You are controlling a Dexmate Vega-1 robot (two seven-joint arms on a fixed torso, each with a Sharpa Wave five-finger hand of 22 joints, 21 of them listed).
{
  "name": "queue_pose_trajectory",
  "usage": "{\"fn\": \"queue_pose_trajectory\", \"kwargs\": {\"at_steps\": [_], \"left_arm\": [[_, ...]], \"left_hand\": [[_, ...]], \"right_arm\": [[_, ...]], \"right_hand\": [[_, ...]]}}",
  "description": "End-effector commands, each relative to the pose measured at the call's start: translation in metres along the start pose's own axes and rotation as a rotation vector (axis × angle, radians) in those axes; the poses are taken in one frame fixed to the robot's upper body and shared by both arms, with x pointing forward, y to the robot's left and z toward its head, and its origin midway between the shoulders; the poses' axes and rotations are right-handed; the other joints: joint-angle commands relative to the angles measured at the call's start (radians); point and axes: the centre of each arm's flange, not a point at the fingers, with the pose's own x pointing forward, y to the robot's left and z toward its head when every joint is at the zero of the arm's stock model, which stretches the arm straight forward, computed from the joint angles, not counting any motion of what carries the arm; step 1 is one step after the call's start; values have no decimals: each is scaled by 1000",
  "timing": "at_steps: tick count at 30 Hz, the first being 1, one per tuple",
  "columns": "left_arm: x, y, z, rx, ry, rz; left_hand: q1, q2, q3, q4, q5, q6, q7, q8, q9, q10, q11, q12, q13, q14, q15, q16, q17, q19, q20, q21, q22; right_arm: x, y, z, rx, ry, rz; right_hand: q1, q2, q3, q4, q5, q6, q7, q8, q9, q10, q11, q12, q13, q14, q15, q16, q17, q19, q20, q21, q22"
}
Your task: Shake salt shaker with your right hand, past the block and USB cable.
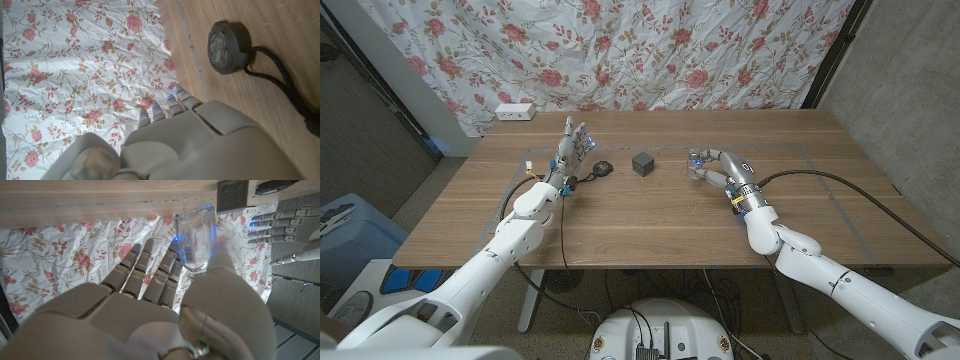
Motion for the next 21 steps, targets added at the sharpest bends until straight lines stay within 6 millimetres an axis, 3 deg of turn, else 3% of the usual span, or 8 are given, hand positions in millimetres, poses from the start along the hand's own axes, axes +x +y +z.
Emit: {"fn": "queue_pose_trajectory", "kwargs": {"at_steps": [1, 21], "left_arm": [[0, 0, 0, 0, 0, 0], [0, 0, 0, 0, 0, 0]], "left_hand": [[0, 101, -2, 6, 5, 4, -8, 4, 6, 0, -9, 4, 4, 1, -106, 5, 6, 5, -24, 4, 5], [0, 101, -2, 6, 5, 4, -8, 4, 6, 1, -9, 4, 4, 1, -105, 5, 6, 5, -24, 5, 5]], "right_arm": [[-4, 17, 1, 18, 9, -1], [-9, 38, 0, 18, 18, 21]], "right_hand": [[0, 48, 2, -3, 0, 70, -60, -1, 1, 8, -1, -2, 1, 7, -144, 4, 3, 6, -3, 5, 5], [-9, 38, -3, -5, -1, 59, -61, -14, 8, -8, -2, -10, -4, 0, -136, 3, 6, 4, 0, 3, 5]]}}
